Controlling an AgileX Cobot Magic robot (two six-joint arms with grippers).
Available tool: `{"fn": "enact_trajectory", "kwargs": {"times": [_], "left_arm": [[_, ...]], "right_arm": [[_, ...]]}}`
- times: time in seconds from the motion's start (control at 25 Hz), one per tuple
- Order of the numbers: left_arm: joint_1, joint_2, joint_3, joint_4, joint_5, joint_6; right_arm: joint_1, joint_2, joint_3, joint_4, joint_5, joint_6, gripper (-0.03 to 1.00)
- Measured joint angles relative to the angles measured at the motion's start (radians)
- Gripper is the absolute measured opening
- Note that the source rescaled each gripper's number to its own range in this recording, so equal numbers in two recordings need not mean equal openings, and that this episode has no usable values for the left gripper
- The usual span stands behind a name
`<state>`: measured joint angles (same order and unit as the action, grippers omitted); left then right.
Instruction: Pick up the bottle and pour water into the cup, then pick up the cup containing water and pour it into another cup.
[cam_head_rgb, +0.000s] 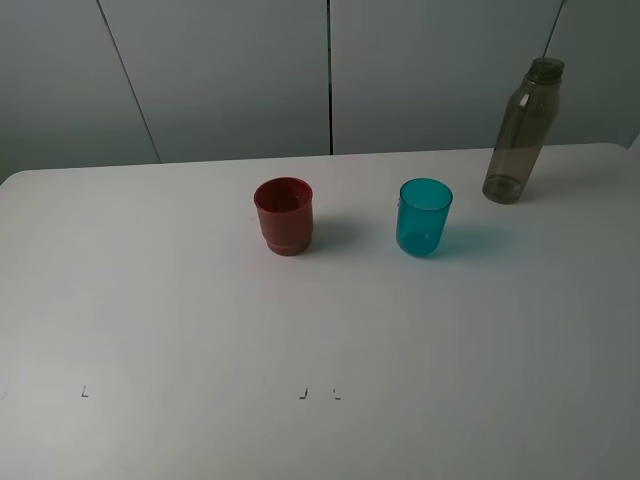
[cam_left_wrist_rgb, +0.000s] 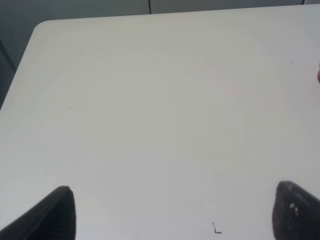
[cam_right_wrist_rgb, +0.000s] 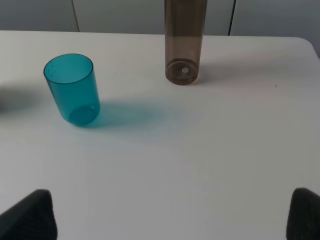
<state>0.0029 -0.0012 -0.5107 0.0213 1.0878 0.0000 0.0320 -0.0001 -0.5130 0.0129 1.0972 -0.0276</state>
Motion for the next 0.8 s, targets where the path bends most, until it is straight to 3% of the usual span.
{"fn": "enact_trajectory", "kwargs": {"times": [0.8], "left_arm": [[0.000, 0.000, 0.000, 0.000, 0.000, 0.000]], "right_arm": [[0.000, 0.000, 0.000, 0.000, 0.000, 0.000, 1.00]]}}
